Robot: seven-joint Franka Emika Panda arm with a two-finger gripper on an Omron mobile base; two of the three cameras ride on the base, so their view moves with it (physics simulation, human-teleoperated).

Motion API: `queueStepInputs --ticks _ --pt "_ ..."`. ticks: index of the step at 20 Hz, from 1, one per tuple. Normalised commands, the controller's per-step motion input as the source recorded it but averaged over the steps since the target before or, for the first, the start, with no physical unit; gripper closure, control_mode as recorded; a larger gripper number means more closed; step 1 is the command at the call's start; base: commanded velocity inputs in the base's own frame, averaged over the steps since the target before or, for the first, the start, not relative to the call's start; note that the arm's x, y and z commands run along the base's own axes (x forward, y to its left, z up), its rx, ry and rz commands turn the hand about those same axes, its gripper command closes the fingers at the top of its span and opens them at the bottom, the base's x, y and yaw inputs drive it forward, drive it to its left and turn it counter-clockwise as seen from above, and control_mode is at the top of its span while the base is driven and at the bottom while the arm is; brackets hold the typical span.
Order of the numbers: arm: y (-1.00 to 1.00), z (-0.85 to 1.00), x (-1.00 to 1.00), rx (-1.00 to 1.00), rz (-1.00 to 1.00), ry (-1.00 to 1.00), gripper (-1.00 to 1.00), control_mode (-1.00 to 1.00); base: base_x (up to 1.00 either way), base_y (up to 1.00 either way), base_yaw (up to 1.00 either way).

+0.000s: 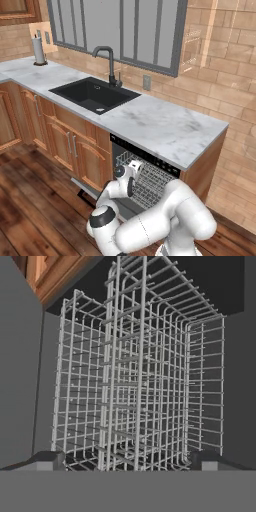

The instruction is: Open the dishwasher door and pull out the top rack.

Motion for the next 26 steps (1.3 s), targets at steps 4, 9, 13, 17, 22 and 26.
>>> queueStepInputs --ticks 4,9,13,17,22,26 --pt "-0.09 -0.35 0.32 0.0 0.07 0.0 -1.0 -1.0 0.0 0.0 0.0" --pt "-0.07 -0.41 0.31 0.0 0.07 0.0 -1.0 -1.0 0.0 0.0 0.0" --pt "-0.07 -0.44 0.24 -0.01 0.06 0.0 -1.0 -1.0 0.0 0.0 0.0" --pt "-0.02 -0.45 0.21 -0.05 0.05 -0.02 -1.0 -1.0 0.0 0.0 0.0" --pt "0.0 -0.43 0.07 -0.11 0.01 -0.07 -1.0 -1.0 0.0 0.0 0.0" --pt "0.0 -0.35 0.0 -0.18 0.0 -0.14 -1.0 -1.0 0.0 0.0 0.0"
